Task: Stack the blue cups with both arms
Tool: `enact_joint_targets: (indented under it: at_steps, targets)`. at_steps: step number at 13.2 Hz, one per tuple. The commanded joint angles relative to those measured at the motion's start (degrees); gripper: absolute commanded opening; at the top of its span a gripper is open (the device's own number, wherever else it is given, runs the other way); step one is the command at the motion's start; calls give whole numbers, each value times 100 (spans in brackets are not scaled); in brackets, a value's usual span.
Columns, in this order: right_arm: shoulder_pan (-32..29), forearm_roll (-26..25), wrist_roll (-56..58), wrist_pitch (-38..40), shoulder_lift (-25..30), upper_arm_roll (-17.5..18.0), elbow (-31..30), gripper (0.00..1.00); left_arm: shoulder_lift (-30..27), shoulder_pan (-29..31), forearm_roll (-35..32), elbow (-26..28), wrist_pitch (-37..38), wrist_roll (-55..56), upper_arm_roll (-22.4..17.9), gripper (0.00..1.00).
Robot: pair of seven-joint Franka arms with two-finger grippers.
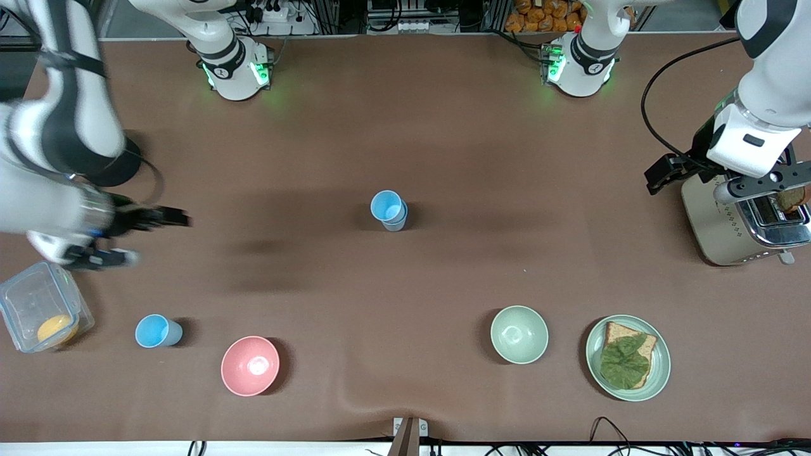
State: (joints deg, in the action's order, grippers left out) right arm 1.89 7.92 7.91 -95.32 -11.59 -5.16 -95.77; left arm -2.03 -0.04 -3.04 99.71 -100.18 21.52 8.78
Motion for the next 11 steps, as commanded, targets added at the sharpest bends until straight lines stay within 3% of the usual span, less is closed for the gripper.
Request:
enact_joint_targets:
  at_steps: [1,4,11]
  targets:
    - [-293,-422,-35,206,1095,208,-337,100,-34,40,111,-109,131,-131,45,100]
    - [-865,-581,-26,1004,1212,436,188,100,-69,31,111,-214,306,-122,115,100]
    - [-954,-643,-508,1077,1212,691,322,100,1,92,145,-565,473,-551,221,100]
